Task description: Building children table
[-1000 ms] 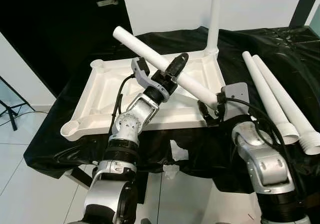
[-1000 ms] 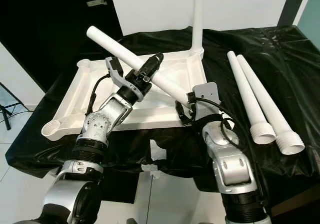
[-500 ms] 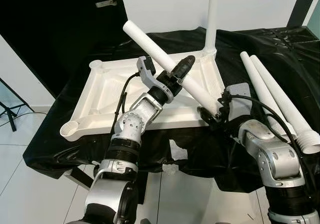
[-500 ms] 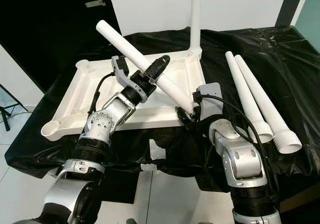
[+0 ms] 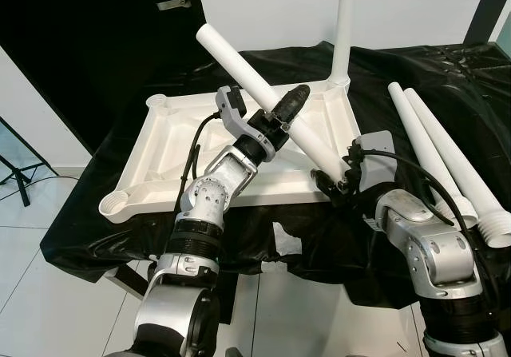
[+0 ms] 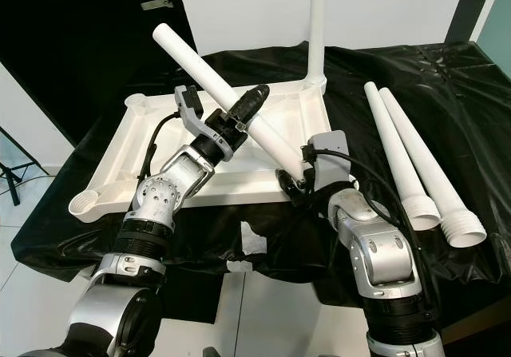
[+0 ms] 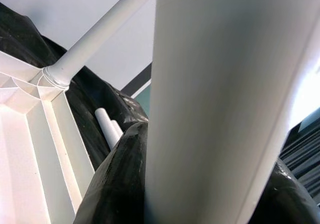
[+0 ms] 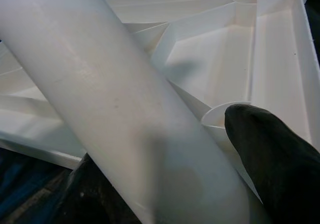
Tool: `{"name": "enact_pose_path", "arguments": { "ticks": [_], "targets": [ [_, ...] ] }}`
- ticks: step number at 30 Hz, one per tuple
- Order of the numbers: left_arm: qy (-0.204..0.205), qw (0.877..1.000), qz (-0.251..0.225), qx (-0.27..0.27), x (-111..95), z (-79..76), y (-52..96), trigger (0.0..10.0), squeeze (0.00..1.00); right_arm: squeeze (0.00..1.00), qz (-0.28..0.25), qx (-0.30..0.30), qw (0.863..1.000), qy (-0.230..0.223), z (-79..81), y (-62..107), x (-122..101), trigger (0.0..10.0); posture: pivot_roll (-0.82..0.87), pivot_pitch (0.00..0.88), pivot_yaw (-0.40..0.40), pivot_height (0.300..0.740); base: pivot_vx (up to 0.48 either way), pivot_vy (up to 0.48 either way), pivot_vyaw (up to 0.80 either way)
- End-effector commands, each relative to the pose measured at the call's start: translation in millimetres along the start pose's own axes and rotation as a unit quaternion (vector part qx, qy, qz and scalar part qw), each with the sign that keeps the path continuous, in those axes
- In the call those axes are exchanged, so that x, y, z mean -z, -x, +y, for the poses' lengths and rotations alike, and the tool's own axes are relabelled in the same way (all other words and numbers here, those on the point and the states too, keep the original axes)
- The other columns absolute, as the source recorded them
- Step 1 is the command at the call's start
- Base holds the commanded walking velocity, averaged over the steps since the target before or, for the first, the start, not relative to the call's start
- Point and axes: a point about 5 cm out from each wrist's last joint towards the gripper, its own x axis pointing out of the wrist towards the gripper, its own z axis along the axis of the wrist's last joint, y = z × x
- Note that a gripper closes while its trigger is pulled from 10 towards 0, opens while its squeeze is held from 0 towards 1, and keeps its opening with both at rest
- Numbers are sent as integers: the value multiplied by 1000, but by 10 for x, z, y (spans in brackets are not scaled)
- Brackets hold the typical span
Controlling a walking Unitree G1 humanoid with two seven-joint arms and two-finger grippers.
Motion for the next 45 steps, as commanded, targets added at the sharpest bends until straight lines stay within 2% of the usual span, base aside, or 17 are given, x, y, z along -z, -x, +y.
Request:
{"name": "enact_pose_path", "arguments": {
  "ticks": [1, 14, 18, 20, 28, 33, 34, 41, 42, 44, 45],
  "targets": [
    [19, 985, -38, 166, -91, -179, 39, 10000, 0, 0, -15, 12, 999, -30, -47, 15, -19, 0, -214, 0, 116, 740, 0, 0, 0],
    [8, 987, -28, 159, -65, -180, 39, 10000, 0, 0, -18, 26, 999, -24, -54, 7, -26, 0, -213, 0, 117, 740, 0, 0, 0],
    [-10, 987, -20, 160, -30, -196, 40, 10000, 0, 0, -23, 28, 999, -24, -27, -10, -44, 0, -213, 0, 116, 740, 0, 0, 0],
    [-32, 986, -22, 164, -16, -218, 33, 10000, 0, 0, -24, 26, 999, -23, -2, -20, -50, 0, -211, 0, 114, 740, 0, 0, 0],
    [-50, 984, -25, 169, -2, -243, 31, 10000, 0, 0, -16, 27, 999, -15, 19, -29, -29, 0, -212, 0, 113, 740, 0, 0, 0],
    [-67, 984, -26, 162, 3, -230, 33, 10000, 0, 0, -29, 51, 998, 2, -22, -19, -46, 0, -212, 0, 113, 740, 0, 0, 0],
    [-74, 983, -25, 164, 12, -233, 35, 10000, 0, 0, -49, 86, 995, 13, -70, -17, -76, 0, -212, 0, 113, 740, 0, 0, 0],
    [-73, 980, -32, 182, -6, -292, 37, 10000, 0, 0, -56, 102, 993, 12, -50, -28, -70, 0, -211, 0, 113, 740, 0, 0, 0],
    [-76, 978, -32, 190, -15, -318, 37, 10000, 1000, 0, -54, 101, 993, 7, -19, -36, -55, 0, -210, 0, 113, 740, 0, 0, 0],
    [-85, 977, -30, 195, -13, -343, 40, 10000, 1000, 0, -50, 98, 994, 2, 26, -46, -32, 0, -209, 0, 113, 740, 0, 0, 0],
    [-89, 977, -29, 193, -7, -342, 40, 10000, 0, 0, -50, 98, 994, 1, 34, -50, -25, 0, -209, 0, 114, 740, 0, 0, 0]
  ]
}}
